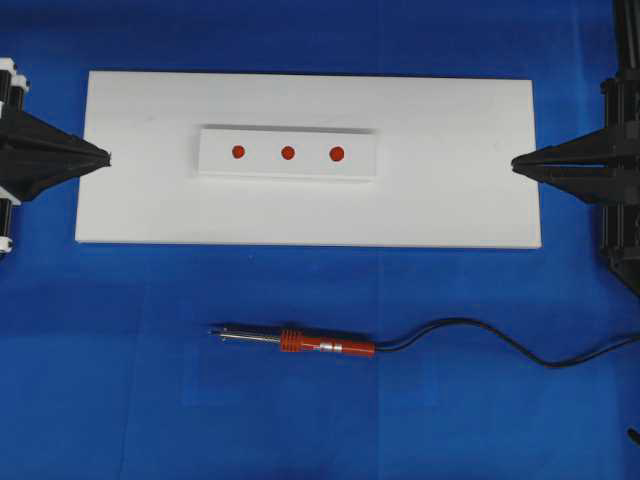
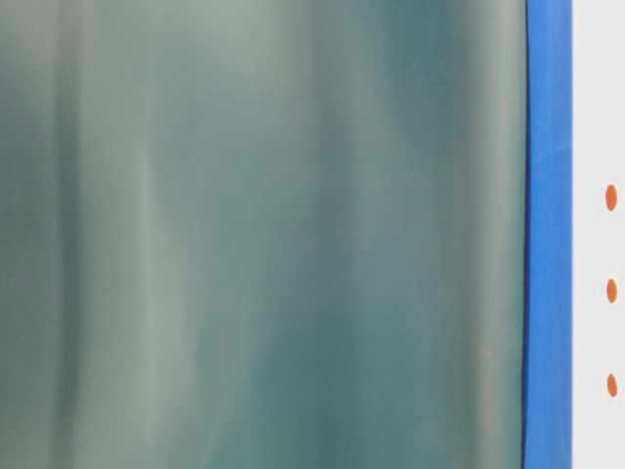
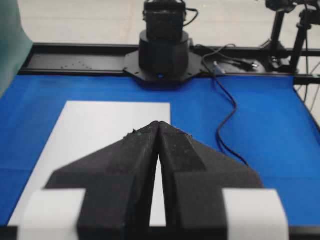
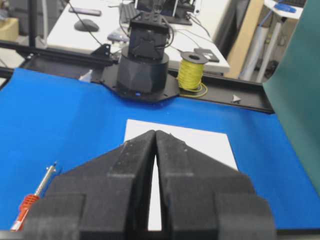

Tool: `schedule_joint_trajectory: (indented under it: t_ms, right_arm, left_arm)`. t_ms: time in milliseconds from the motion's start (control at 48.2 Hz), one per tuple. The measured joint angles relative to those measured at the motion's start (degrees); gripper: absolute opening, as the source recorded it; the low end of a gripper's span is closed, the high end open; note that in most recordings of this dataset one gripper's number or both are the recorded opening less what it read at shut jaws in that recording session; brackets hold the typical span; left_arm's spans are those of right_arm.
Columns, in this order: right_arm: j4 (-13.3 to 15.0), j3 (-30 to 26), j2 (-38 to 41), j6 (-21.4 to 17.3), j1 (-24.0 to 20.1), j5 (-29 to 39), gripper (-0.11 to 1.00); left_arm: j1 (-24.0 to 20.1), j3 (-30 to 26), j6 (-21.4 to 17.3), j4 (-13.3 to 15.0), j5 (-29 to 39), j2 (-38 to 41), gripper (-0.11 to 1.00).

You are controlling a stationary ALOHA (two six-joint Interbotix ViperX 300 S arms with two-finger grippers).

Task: Touch the tip of the soldering iron to the mark.
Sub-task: 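Move the right gripper toward the red-handled soldering iron on the table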

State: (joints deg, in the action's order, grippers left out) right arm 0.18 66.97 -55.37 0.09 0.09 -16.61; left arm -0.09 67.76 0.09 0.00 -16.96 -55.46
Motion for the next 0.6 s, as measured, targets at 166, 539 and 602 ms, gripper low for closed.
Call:
schedule_joint_trajectory:
  t_ms: [166, 539, 602]
  right_arm:
    - [0.0, 0.0, 0.3, 0.0, 0.0, 1.3, -0.06]
    - [-0.1, -1.5, 2.7, -2.5, -0.9, 2.2, -0.06]
    - [-0.1, -2.2, 4.1, -2.5, -1.1, 2.6, -0.05]
  left_arm:
    - [0.1, 0.1, 0.0, 0.0, 0.1, -1.5, 0.00]
    - [0.1, 0.6, 0.0, 0.0, 0.4, -1.8, 0.00]
    - [-0.1, 0.7, 0.0, 0.0, 0.3, -1.8, 0.00]
